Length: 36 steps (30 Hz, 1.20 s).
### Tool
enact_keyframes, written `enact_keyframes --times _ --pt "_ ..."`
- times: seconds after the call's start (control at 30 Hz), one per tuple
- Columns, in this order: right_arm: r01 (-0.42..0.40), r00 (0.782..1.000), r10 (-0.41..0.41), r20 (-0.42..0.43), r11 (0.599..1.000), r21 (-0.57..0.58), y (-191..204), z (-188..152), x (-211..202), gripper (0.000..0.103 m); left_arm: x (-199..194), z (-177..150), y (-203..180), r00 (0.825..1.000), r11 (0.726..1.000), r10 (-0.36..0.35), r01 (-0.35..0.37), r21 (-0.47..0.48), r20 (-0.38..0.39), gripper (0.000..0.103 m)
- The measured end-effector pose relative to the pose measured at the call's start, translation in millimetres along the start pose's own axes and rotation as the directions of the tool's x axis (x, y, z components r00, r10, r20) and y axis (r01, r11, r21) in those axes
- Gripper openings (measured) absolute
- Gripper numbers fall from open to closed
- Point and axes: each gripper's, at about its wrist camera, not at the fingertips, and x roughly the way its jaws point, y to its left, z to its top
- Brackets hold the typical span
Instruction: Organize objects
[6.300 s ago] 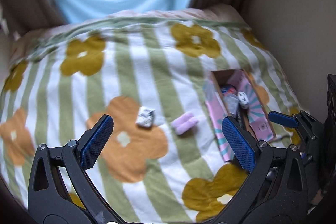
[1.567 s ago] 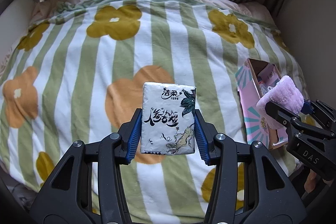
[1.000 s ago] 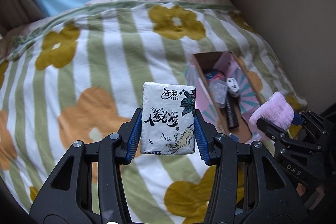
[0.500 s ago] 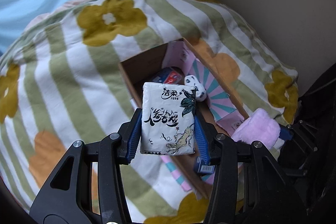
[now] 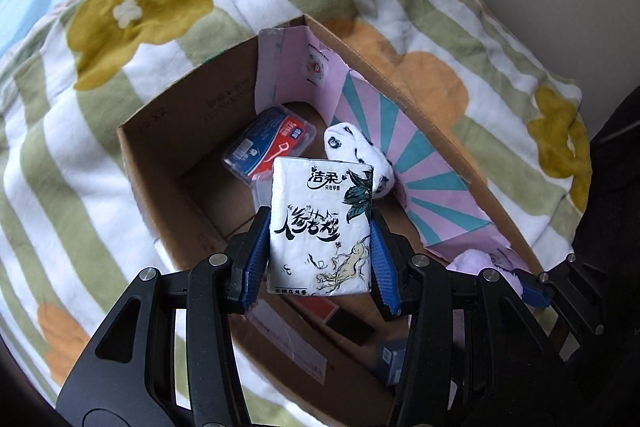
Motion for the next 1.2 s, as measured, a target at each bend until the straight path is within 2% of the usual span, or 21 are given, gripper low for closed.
enact_keyframes --times 0.13,0.17,0.2,0.23,0.27,0.4,0.9,1.2 --pt "-0.034 0.999 0.034 -0.005 0.999 0.003 1.9 2.8 0.8 0.051 -1.1 5.0 -0.1 1.000 1.000 -0.001 0.001 0.012 0.005 0.044" --pt "-0.042 0.999 0.042 -0.009 0.999 0.008 2.4 3.2 0.5 0.061 -2.1 6.7 -0.5 1.000 1.000 -0.001 0.001 0.010 0.004 0.050" --pt "-0.050 0.999 0.050 -0.006 0.999 0.009 1.9 4.5 0.6 0.077 -3.5 7.9 -0.7 1.000 1.000 -0.003 0.003 0.007 0.002 0.059" --pt "-0.061 0.998 0.061 0.005 0.998 0.008 3.0 4.2 -1.2 0.086 -4.7 8.8 -1.4 1.000 1.000 -0.002 0.002 0.005 0.006 0.095" --pt "-0.067 0.998 0.067 0.019 0.998 0.005 4.2 3.2 -3.6 0.103 -7.7 9.2 -1.8 1.000 1.000 0.007 -0.007 0.004 0.023 0.103" --pt "-0.048 0.998 0.048 0.027 0.999 -0.019 9.6 0.0 -6.4 0.103 -8.4 12.0 -1.0 0.999 1.000 0.006 -0.006 0.001 0.033 0.103" --pt "-0.055 0.998 0.054 0.032 0.998 0.017 3.6 -1.5 -9.1 0.103 -20.6 10.5 9.1 0.999 1.000 0.016 -0.015 -0.018 0.035 0.103" --pt "-0.058 0.995 0.060 0.075 0.998 -0.021 16.9 3.6 -44.5 0.103 -65.0 7.9 8.0 0.996 0.999 0.024 -0.021 -0.039 0.085 0.103"
